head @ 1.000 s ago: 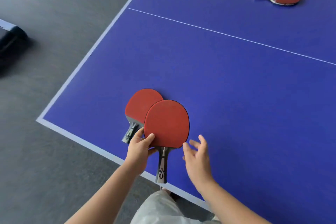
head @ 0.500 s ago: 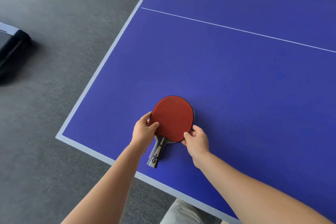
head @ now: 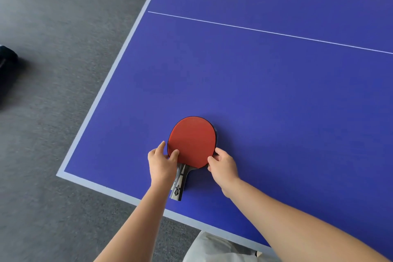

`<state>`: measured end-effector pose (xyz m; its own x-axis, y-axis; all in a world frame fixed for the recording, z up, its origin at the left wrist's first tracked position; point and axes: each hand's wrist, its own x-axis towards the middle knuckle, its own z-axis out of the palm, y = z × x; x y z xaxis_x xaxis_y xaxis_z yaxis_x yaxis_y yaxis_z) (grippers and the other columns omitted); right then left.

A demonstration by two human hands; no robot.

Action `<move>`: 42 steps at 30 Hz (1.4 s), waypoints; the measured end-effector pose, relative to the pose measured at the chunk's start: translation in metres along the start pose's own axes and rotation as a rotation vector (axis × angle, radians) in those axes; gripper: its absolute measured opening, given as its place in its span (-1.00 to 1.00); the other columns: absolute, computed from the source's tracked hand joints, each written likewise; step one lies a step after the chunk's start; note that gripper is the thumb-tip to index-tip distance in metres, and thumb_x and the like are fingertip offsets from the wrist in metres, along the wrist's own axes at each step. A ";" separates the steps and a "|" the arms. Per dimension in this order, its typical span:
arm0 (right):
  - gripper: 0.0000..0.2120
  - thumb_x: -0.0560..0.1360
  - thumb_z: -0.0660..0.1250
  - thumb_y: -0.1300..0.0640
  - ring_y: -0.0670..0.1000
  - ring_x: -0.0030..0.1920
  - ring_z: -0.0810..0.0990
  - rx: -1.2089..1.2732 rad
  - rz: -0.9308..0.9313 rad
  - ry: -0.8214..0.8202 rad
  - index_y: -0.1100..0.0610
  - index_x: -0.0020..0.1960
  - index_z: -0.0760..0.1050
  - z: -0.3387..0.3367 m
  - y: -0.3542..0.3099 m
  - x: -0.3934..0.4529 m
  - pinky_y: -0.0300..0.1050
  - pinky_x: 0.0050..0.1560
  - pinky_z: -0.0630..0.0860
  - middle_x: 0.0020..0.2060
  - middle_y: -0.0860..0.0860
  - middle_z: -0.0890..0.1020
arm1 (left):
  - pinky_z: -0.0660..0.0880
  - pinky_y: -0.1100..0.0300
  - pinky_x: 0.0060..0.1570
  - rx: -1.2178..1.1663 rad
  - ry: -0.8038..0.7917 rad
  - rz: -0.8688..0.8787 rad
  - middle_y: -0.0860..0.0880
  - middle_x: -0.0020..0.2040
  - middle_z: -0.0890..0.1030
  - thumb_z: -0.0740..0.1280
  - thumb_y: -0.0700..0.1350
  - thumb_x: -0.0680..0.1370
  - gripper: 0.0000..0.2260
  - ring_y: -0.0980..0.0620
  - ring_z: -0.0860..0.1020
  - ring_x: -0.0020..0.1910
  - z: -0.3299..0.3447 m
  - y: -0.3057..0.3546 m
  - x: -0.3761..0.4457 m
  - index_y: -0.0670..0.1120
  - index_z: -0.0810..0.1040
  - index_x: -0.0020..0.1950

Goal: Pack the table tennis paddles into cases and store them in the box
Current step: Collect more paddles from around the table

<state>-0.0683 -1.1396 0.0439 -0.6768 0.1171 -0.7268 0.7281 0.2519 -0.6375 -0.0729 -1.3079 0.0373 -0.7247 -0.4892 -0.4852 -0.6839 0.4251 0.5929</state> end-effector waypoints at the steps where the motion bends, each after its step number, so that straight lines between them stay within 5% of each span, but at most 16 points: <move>1: -0.79 0.54 0.20 0.11 -0.02 -0.16 0.60 -0.011 -0.009 0.004 -0.03 0.12 0.54 -0.001 0.000 -0.001 -0.07 -0.13 0.59 -0.10 -0.07 0.67 | 0.45 0.07 0.05 0.004 -0.005 -0.015 -0.08 0.29 0.39 0.44 0.09 0.50 -0.34 0.01 0.51 0.03 -0.001 -0.001 -0.006 -0.05 0.29 0.53; 3: -0.85 0.55 0.19 0.14 0.02 -0.24 0.53 -0.022 -0.030 0.011 -0.04 -0.06 0.51 -0.002 0.000 -0.004 -0.02 -0.20 0.53 -0.22 -0.03 0.65 | 0.49 -0.02 0.08 0.069 -0.059 -0.056 -0.06 0.30 0.36 0.50 0.22 0.37 -0.16 -0.06 0.49 0.17 0.001 -0.007 -0.019 -0.04 0.23 0.51; 5: -0.84 0.55 0.19 0.15 0.12 -0.23 0.54 -0.040 -0.045 0.006 0.05 0.01 0.54 -0.005 0.001 -0.006 -0.02 -0.23 0.48 -0.23 0.03 0.63 | 0.48 -0.03 0.07 0.223 -0.136 -0.071 -0.08 0.27 0.40 0.53 0.25 0.30 -0.12 -0.12 0.46 0.25 0.006 -0.014 -0.031 -0.08 0.25 0.46; 10: -0.58 0.61 0.19 0.06 0.03 0.16 0.53 -0.230 -0.052 -0.014 0.09 0.45 0.34 -0.007 0.012 -0.010 -0.01 0.14 0.52 0.19 0.01 0.57 | 0.49 -0.02 0.03 0.422 -0.130 0.023 -0.03 0.07 0.50 0.48 0.10 0.43 -0.57 -0.11 0.49 0.15 0.017 -0.022 -0.038 -0.06 0.37 0.11; 18: -0.52 0.64 0.17 0.04 -0.01 0.25 0.46 -0.387 -0.125 -0.031 0.05 0.53 0.20 -0.019 0.038 -0.023 -0.13 0.18 0.45 0.36 0.02 0.40 | 0.42 0.08 -0.21 0.501 -0.180 0.000 -0.08 -0.09 0.51 0.34 -0.01 0.46 -0.75 -0.13 0.51 -0.13 0.020 -0.013 -0.035 -0.13 0.35 -0.08; 22: -0.48 0.65 0.13 0.01 0.01 0.46 0.26 -0.560 -0.229 0.002 0.08 0.57 0.12 -0.035 0.057 -0.034 -0.09 0.40 0.30 0.49 0.01 0.27 | 0.39 0.10 -0.22 0.504 -0.194 0.011 0.00 -0.24 0.44 0.33 -0.02 0.50 -0.74 -0.13 0.49 -0.19 0.020 -0.009 -0.037 -0.15 0.34 -0.04; 29: -0.39 0.64 0.03 -0.19 0.01 0.58 -0.09 -0.735 -0.212 0.074 0.03 0.60 0.00 -0.074 0.106 -0.063 -0.07 0.52 0.00 0.59 -0.06 0.01 | 0.42 0.09 -0.31 0.461 -0.252 0.072 -0.05 -0.20 0.51 0.30 -0.08 0.47 -0.80 -0.09 0.52 -0.24 0.037 -0.009 -0.074 -0.13 0.33 -0.05; 38: -0.32 0.60 0.01 -0.28 0.03 0.58 -0.14 -0.672 -0.101 0.179 0.03 0.60 -0.03 -0.113 0.203 -0.131 -0.05 0.55 -0.09 0.59 -0.02 -0.03 | 0.44 0.09 -0.25 0.598 -0.469 0.292 -0.03 -0.15 0.55 0.31 -0.01 0.47 -0.78 -0.10 0.55 -0.17 0.089 -0.019 -0.164 -0.09 0.36 0.00; 42: -0.17 0.48 -0.19 -0.42 0.05 0.58 -0.12 -0.585 -0.051 0.240 0.04 0.60 -0.03 -0.126 0.259 -0.183 -0.04 0.54 -0.11 0.59 0.02 -0.01 | 0.46 0.08 -0.20 0.685 -0.555 0.410 -0.03 -0.12 0.56 0.33 0.00 0.49 -0.75 -0.10 0.55 -0.14 0.116 -0.033 -0.219 -0.09 0.37 0.04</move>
<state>0.2301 -0.9744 0.0438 -0.7641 0.2863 -0.5781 0.5604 0.7384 -0.3751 0.0987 -1.1258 0.0496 -0.7337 0.1498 -0.6627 -0.1430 0.9195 0.3661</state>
